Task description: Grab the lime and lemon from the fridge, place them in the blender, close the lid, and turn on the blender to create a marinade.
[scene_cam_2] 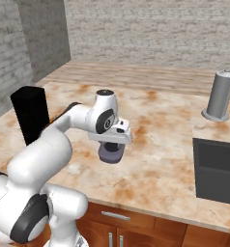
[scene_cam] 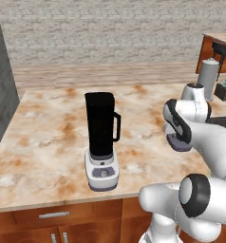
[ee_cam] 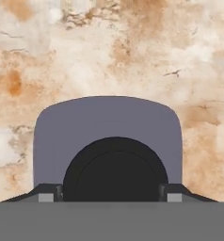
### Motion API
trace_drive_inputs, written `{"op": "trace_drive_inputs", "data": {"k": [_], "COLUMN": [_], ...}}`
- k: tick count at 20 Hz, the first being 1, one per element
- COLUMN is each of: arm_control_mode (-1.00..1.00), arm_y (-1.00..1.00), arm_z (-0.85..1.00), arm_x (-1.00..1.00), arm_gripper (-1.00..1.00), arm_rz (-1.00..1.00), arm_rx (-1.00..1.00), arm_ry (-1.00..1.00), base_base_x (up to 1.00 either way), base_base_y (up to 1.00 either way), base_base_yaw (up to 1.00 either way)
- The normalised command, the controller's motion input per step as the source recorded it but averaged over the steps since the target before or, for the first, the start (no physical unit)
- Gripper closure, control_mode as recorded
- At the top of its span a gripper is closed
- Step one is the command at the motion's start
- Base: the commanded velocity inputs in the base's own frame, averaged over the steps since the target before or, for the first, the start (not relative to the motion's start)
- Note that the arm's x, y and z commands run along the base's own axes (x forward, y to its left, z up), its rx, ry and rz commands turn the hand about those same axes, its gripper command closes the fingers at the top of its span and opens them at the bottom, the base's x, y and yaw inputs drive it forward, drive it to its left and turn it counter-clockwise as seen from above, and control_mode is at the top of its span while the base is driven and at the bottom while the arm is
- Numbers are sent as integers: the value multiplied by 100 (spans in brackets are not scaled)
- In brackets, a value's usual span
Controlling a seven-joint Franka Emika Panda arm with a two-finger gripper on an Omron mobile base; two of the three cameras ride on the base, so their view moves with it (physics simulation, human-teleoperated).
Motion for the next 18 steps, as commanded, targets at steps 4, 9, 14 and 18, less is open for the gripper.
{"op": "trace_drive_inputs", "data": {"k": [4,9,14,18], "arm_control_mode": [-100,-100,-100,-100], "arm_y": [37,46,33,36], "arm_z": [93,100,100,98], "arm_x": [-23,-11,-19,-27], "arm_gripper": [100,100,100,100], "arm_rz": [0,0,0,0], "arm_rx": [0,0,0,1], "arm_ry": [-12,-11,-11,-6], "base_base_x": [0,0,0,0], "base_base_y": [0,0,0,0], "base_base_yaw": [0,0,0,0]}}
